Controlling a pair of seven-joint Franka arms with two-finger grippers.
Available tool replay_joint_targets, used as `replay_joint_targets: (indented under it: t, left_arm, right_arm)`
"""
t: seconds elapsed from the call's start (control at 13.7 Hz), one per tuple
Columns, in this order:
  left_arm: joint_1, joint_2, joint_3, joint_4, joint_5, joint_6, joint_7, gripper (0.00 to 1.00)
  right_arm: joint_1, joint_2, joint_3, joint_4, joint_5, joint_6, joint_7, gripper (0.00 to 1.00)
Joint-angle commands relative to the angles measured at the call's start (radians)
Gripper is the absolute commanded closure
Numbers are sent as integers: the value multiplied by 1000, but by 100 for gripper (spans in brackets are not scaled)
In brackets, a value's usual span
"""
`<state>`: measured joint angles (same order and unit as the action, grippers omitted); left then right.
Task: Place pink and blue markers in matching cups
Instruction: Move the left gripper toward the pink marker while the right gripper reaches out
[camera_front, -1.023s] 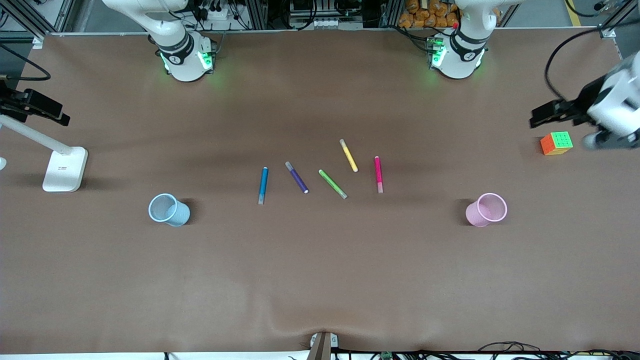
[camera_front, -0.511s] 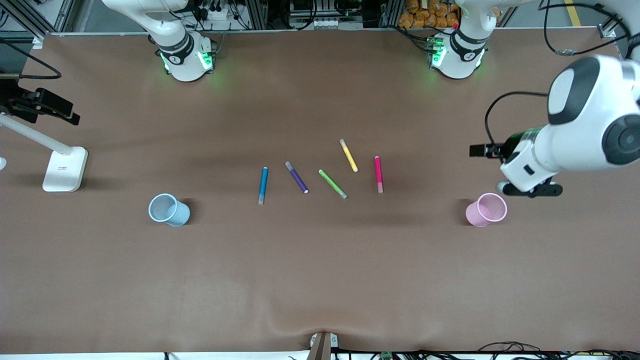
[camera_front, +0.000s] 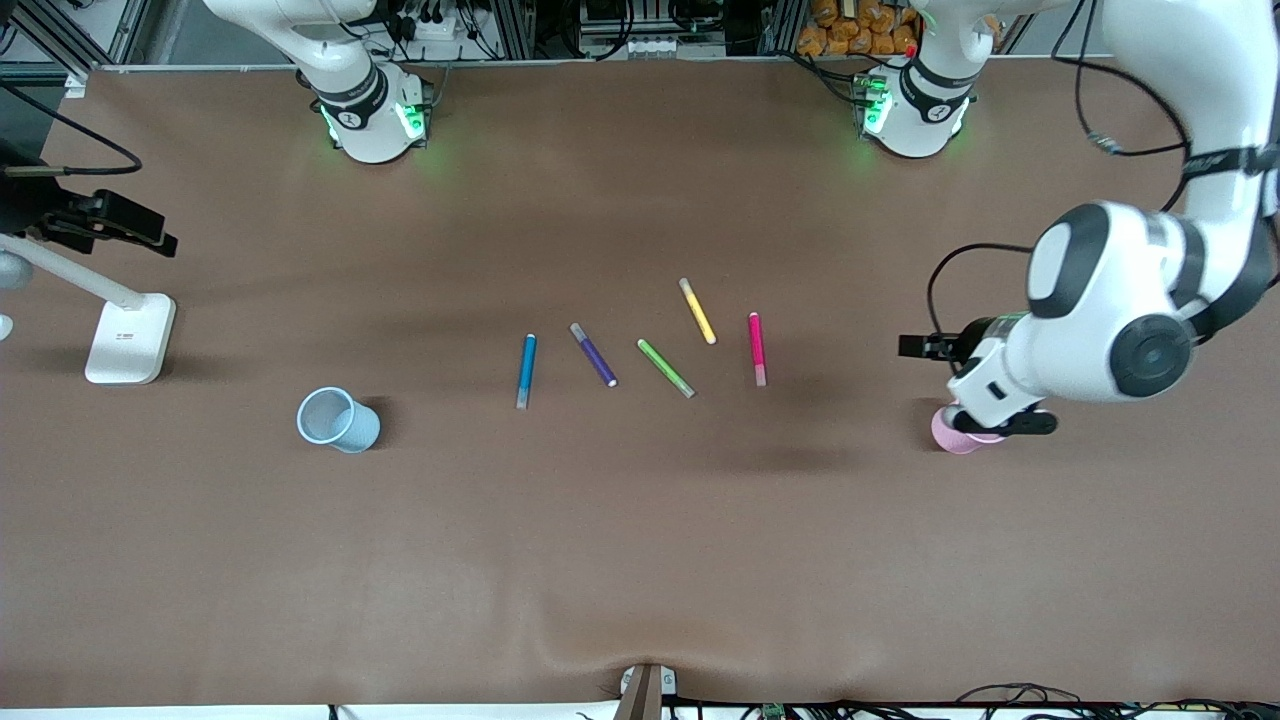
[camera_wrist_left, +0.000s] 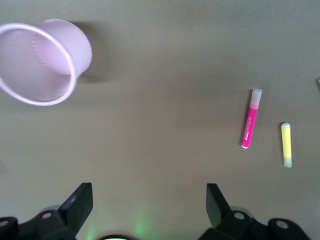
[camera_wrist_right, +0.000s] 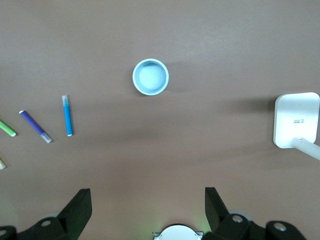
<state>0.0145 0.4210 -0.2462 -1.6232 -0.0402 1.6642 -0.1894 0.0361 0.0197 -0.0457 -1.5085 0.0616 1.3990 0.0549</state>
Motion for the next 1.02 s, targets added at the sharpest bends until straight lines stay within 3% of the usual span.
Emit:
replay_joint_targets:
  t: [0.0, 0.58, 0.95]
  left_arm:
    - [-54, 48, -1, -4, -15, 51, -97, 0]
    - [-260, 249, -1, -3, -15, 296, -401, 0]
    - [-301, 303, -1, -26, -35, 370, -443, 22]
  right_arm:
    - [36, 8, -2, 8, 14, -9, 10, 0]
    - [188, 92, -2, 11, 43, 64, 42, 0]
    - [297, 193, -2, 11, 44, 138, 102, 0]
